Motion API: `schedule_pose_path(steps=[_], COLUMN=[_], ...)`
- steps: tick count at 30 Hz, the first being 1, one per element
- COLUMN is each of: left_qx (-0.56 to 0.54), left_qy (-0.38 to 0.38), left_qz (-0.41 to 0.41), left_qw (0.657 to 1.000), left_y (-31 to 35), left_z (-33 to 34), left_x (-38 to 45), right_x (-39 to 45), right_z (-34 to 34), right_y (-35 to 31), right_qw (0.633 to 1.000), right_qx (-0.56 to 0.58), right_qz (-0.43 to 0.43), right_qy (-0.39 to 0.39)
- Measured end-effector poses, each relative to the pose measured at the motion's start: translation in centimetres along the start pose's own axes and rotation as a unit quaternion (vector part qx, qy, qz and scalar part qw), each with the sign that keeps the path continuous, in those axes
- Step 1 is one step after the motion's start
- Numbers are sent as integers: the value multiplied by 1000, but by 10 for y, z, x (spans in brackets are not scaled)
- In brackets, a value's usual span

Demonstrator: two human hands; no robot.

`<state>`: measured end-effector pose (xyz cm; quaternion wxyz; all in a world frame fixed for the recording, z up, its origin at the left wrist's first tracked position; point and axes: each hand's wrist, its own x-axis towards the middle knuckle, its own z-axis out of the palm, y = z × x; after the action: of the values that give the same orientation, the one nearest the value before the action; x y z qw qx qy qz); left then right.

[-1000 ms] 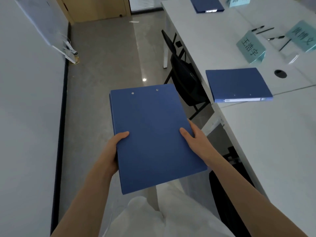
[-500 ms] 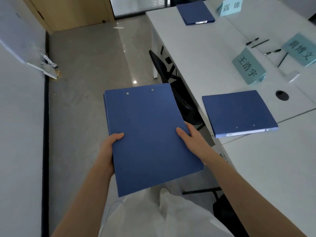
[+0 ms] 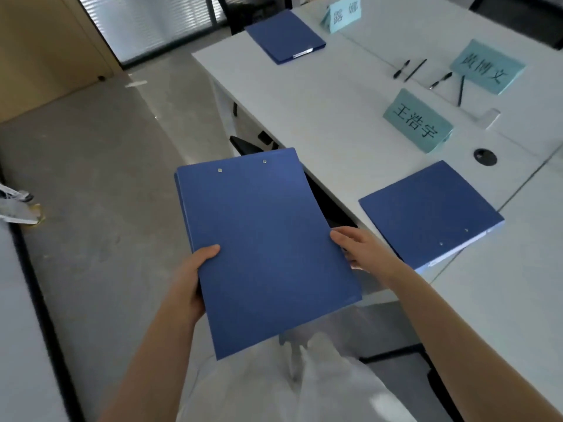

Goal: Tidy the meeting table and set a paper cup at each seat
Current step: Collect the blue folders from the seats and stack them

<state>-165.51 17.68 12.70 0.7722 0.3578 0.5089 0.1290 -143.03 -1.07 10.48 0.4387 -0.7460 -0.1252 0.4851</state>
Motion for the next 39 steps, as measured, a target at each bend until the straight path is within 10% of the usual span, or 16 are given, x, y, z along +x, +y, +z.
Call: schedule_pose_path(steps=[6,12,18,27,39], left_qx=[38,54,75,101,102], left_qy=[-32,-50,-62,-62,-78], left_qz=[-7,-25,-18,-15,-28], left_qw=[999,997,995,993,991], left_y=[34,52,59,55,50], left_z=[20,57,89,114,118], left_x=[38,69,84,98,98], right_x=[25,40,40,62,43], right_z=[-27,-84,-113,-123,-110], right_y=[19,72,132,138,138], right_qw=[977,875,758,647,703], right_qx=[128,319,476,635,596], right_qz=[81,215,348,284,197], right_qy=[148,292,280,312,334])
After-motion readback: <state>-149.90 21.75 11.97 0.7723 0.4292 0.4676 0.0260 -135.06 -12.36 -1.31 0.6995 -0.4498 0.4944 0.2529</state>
